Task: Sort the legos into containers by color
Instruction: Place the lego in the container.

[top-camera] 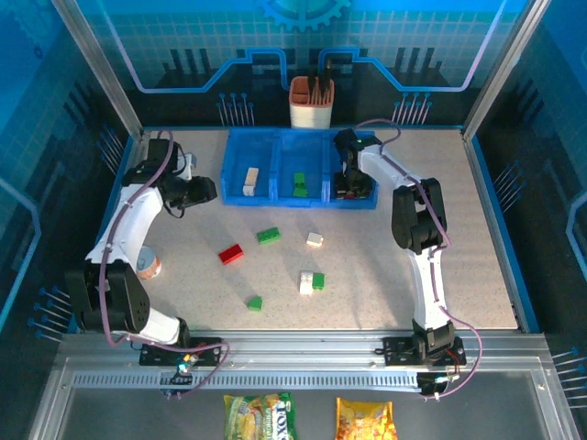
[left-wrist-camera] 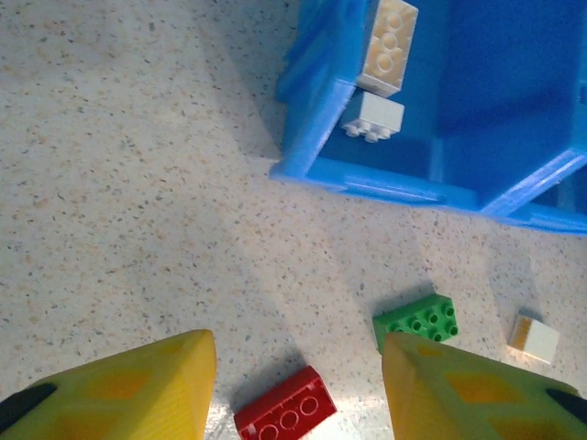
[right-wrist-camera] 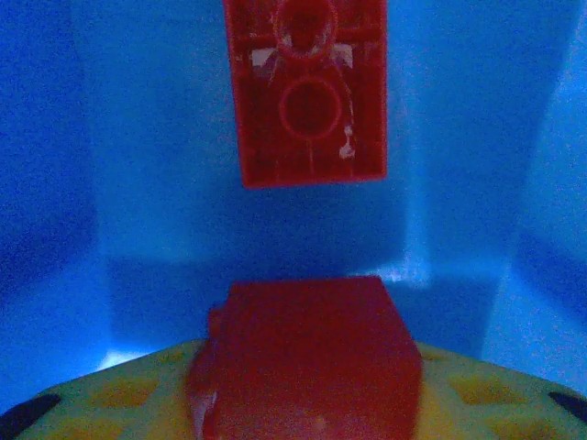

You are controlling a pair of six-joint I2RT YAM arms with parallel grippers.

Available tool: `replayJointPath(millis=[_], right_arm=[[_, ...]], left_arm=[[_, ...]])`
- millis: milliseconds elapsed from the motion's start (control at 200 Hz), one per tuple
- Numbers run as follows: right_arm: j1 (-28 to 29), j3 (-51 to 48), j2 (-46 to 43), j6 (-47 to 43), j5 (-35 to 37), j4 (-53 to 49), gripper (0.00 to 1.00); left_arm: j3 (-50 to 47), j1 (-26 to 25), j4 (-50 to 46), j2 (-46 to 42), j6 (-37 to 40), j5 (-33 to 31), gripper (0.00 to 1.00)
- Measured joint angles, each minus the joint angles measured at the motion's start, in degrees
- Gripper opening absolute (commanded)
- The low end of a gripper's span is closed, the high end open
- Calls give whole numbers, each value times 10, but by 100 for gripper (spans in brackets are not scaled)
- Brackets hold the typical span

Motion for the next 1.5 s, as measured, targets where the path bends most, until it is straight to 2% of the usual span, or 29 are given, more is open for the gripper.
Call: replayJointPath(millis=[320, 580, 1121, 1246, 1351, 1501], right_arm=[[0, -60, -22, 0, -15, 12, 57], [0, -76, -60, -1, -25, 10, 58], [18, -130, -202, -1, -24, -3, 59], [19, -160, -235, -3, -24, -2, 59], [19, -179, -252, -7, -24, -2, 59], [19, -200, -262, -16, -24, 7, 59]], left_arm=[[21, -50, -46, -2, -6, 5, 52], [-40, -111, -50, -20, -33, -12, 52], [-115, -154, -26, 23, -122, -92, 61], [-127, -168, -18, 28, -158, -116, 70], [-142, -182, -11, 30, -190, -130, 84], [-156, -199, -1, 33, -231, -138, 87]])
